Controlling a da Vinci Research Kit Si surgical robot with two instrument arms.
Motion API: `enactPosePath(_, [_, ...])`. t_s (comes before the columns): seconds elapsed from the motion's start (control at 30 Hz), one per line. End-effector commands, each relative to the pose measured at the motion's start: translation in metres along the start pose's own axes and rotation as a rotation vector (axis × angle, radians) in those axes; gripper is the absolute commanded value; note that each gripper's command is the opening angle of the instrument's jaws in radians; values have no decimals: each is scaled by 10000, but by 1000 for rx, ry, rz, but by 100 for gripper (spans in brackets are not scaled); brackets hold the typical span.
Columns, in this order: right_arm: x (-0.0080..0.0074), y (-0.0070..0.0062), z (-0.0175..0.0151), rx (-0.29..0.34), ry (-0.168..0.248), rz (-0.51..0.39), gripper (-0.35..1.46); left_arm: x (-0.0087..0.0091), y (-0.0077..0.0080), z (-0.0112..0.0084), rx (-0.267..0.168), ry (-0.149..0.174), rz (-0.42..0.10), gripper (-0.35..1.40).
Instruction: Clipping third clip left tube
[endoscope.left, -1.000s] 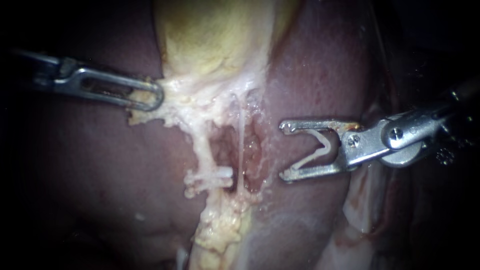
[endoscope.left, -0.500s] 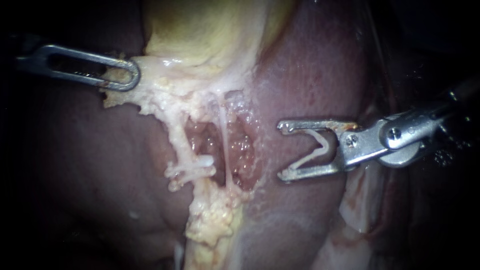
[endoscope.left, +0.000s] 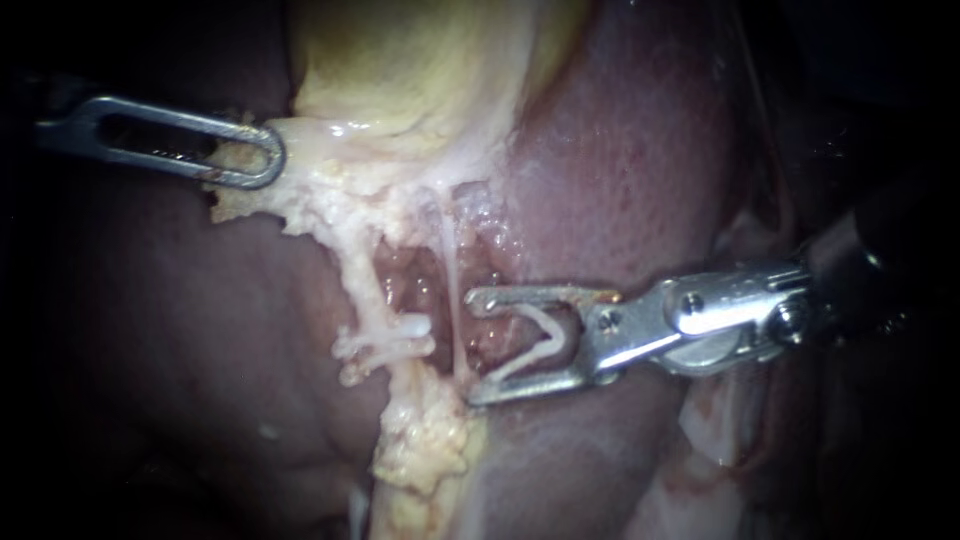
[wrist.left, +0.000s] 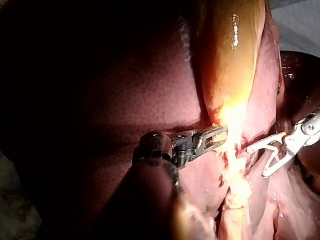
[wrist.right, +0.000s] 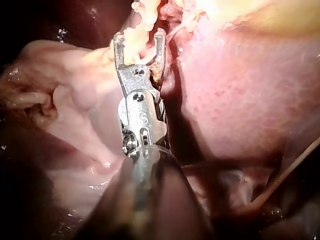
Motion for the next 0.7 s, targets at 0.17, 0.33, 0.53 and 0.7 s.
enactPosePath(0.17, [-14, 11, 20, 4, 4, 20, 50, -1, 1, 0, -1, -2, 0, -35])
enactPosePath(0.33, [-26, 22, 24, -1, 9, 22, 50, -2, 1, 1, -2, -3, 0, -35])
enactPosePath(0.53, [-31, 33, 21, -3, 35, 43, 50, -2, 1, 2, -3, -5, 0, -35])
enactPosePath(0.7, [-32, 37, 22, 13, 58, 46, 50, -3, 2, 2, -3, -5, 0, -35])
